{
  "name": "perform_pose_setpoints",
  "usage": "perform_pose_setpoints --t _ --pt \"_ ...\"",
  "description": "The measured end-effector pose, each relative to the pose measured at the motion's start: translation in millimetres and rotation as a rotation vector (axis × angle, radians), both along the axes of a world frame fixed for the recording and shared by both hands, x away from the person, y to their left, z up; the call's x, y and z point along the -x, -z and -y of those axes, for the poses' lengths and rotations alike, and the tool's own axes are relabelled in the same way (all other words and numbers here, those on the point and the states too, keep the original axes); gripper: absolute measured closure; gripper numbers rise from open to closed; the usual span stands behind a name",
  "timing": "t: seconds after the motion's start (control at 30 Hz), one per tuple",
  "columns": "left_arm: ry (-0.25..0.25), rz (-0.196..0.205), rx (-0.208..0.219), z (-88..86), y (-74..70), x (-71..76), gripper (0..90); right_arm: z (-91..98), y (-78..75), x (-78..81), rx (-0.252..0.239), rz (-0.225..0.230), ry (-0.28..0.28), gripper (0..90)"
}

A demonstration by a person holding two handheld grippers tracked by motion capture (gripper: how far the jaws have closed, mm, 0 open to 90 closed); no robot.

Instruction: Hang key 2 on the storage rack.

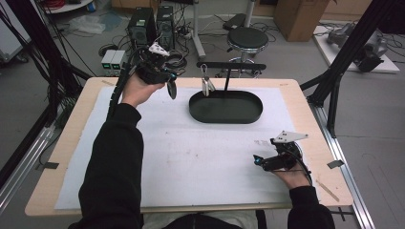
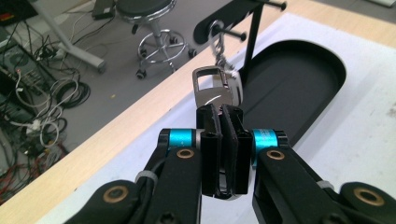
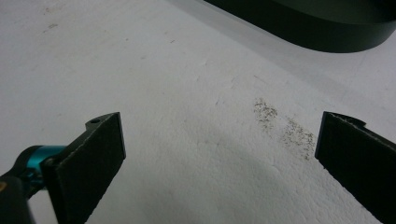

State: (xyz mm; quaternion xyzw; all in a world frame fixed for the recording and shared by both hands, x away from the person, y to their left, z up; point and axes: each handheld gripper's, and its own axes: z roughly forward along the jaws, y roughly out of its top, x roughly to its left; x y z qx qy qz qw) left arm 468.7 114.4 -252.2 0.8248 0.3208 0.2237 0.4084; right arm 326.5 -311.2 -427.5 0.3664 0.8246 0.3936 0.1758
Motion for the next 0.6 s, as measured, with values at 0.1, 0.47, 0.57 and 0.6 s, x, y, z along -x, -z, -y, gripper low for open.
perform_pose_setpoints --t 0.1,0.47,0.57,0.6 --pt "0.016 -0.001 -0.007 10.0 -0.3 -2.4 85.8 -0.2 0.1 0.0 0.001 -0.006 0.000 0.9" --pt "0.047 0.016 0.007 42.8 -1.1 -12.1 85.7 -0.7 0.8 -0.9 0.006 -0.005 -0.002 0.9" --pt "0.058 0.017 -0.001 50.1 -1.2 -13.3 85.8 -0.2 0.6 -0.8 0.002 -0.004 -0.001 0.9" --pt "0.062 0.022 -0.001 52.7 -1.3 -13.5 85.7 -0.2 0.5 -0.7 0.002 -0.004 -0.002 0.9"
